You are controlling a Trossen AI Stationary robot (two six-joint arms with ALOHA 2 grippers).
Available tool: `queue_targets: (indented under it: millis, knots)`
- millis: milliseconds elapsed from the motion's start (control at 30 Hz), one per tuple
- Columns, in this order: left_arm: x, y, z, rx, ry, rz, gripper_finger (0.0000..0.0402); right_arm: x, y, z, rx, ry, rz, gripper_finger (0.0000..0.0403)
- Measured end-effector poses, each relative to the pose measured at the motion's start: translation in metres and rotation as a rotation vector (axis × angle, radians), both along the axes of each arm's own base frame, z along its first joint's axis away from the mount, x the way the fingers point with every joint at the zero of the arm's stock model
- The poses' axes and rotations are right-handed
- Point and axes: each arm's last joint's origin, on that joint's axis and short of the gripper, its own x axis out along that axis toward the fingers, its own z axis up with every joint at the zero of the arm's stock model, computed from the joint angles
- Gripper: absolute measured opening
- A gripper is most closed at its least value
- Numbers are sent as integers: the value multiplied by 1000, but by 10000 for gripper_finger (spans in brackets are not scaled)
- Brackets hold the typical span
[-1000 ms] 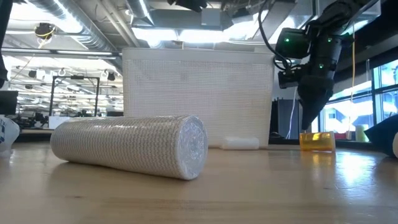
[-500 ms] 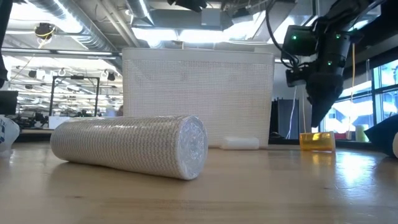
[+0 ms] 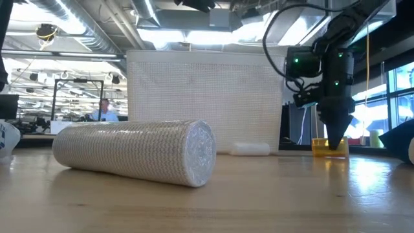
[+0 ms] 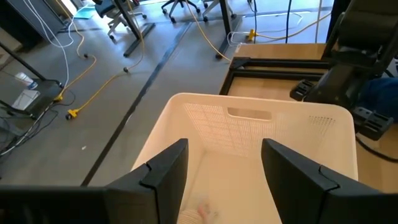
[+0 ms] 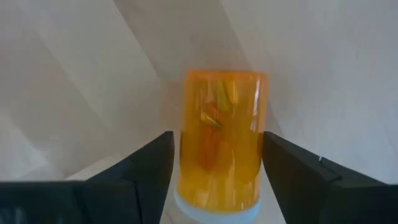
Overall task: Pick & place medical supplies in basket/bin
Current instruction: Put the orange pill bottle into the white bin
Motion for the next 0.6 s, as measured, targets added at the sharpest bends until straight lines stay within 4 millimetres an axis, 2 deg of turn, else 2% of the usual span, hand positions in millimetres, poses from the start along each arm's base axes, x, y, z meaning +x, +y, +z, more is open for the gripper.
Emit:
queue_targets:
  millis: [300, 467, 600]
  knots:
    - [0, 0, 0, 0, 0, 0, 196, 2, -1, -2, 2, -1, 0, 154]
    - [0, 0, 0, 0, 0, 1, 196, 1, 3, 5, 79, -59, 4, 153]
    - [-2, -1, 1, 0, 4, 2, 196, 0, 10, 17, 248, -186, 23, 157]
